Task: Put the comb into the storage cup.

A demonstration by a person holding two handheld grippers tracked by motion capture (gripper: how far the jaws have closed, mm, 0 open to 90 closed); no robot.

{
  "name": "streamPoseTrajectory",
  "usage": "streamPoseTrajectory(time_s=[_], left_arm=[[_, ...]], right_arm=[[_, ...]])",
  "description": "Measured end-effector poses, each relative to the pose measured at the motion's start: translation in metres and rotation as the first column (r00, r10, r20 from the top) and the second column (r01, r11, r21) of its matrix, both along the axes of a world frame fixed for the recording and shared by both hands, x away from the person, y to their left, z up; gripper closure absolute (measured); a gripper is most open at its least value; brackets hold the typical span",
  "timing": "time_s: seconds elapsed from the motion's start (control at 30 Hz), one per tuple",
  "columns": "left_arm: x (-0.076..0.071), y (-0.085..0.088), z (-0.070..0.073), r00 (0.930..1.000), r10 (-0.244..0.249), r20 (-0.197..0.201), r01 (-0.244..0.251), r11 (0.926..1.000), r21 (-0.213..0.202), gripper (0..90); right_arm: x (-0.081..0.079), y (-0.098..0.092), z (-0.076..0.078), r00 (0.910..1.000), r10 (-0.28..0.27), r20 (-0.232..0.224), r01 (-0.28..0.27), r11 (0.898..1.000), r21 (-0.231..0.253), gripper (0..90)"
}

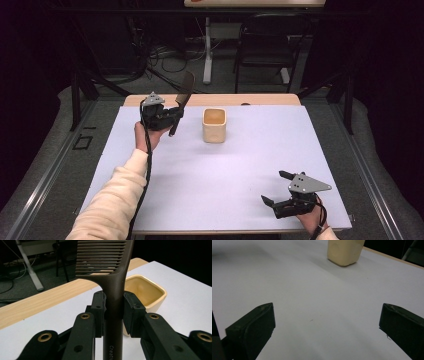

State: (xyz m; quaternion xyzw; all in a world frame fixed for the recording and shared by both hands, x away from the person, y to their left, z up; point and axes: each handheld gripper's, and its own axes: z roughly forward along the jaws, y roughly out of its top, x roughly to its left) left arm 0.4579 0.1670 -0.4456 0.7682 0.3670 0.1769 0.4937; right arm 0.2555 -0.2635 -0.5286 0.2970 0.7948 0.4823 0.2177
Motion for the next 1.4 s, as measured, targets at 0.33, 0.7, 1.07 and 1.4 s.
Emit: streamPoseTrajectory(time_s=[0.33,0.7,1.07,1.4], left_arm=[[0.003,-0.005,0.004,1.0,-0.003,0.005,0.003,1.0,0.004,72.3],[0.005,-0.011,0.008,0.9999,-0.004,0.016,0.004,1.0,0.009,72.3],[0.009,-0.017,0.012,0.9997,-0.005,0.025,0.005,1.0,0.002,72.3],[0.013,-0.026,0.016,0.9993,-0.007,0.038,0.007,1.0,-0.005,72.3]], right_arm=[[0.0,0.0,0.0,1.0,-0.001,-0.002,0.002,1.0,0.005,0.1],[0.0,0.0,0.0,1.0,0.0,-0.003,0.0,1.0,0.008,0.0],[0.0,0.0,0.0,1.0,0.0,-0.003,0.0,1.0,0.007,0.0],[0.0,0.0,0.0,1.0,0.0,-0.004,0.0,1.0,0.008,0.0]])
